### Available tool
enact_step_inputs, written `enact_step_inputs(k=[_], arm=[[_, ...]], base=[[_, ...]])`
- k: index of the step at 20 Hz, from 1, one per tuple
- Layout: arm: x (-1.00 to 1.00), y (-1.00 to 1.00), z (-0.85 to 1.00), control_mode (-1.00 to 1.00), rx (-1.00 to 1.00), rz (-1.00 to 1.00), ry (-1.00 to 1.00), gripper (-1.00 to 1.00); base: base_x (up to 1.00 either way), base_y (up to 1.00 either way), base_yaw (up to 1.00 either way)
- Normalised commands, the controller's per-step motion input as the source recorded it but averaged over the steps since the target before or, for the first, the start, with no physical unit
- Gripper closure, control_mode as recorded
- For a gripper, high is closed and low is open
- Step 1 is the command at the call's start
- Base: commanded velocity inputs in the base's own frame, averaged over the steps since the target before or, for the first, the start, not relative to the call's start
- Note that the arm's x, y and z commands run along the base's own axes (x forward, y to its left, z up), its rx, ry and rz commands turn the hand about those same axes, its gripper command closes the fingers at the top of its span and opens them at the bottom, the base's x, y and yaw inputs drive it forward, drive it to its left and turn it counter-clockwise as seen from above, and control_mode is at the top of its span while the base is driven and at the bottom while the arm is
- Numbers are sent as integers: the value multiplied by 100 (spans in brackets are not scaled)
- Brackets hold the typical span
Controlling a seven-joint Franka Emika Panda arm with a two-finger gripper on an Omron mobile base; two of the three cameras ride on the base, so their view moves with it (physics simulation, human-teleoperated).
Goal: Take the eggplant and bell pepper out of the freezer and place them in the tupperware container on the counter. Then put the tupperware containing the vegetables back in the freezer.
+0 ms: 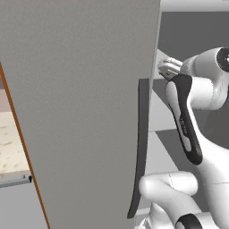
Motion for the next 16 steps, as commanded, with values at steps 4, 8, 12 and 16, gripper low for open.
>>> enact_step_inputs(k=[4,8,12,16], arm=[[-100,29,3,-100,0,-4,6,100],[-100,39,3,-100,0,0,9,100],[-99,41,5,-100,0,0,11,100],[-78,28,15,-100,0,0,14,100]], base=[[0,0,0],[0,0,0],[0,0,0],[0,0,0]])
